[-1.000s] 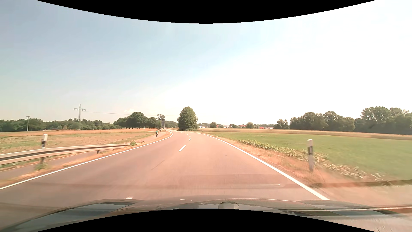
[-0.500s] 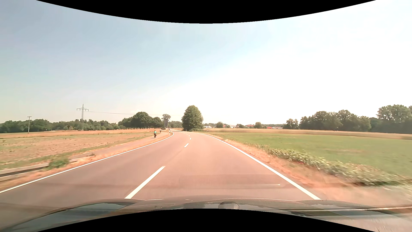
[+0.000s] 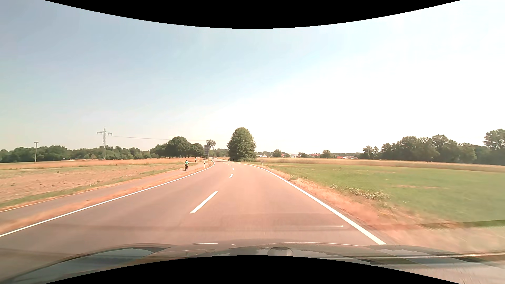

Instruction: Follow the waypoints while adhering to traffic rules and regulations

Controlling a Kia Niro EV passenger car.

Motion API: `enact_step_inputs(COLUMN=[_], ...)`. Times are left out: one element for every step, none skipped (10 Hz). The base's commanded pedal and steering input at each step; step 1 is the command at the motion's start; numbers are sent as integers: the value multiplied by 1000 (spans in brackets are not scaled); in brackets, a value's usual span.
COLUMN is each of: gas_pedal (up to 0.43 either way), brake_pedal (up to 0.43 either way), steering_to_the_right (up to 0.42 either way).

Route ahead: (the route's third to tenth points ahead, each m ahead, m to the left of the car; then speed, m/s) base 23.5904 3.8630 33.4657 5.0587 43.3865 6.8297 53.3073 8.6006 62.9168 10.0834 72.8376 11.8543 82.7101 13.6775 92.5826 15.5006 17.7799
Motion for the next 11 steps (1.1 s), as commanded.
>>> enact_step_inputs(gas_pedal=[150, 150, 150, 150, 150, 150, 150, 150, 150, 150, 150], brake_pedal=[0, 0, 0, 0, 0, 0, 0, 0, 0, 0, 0], steering_to_the_right=[-19, -20, -19, -20, -19, -19, -20, -20, -21, -21, -21])
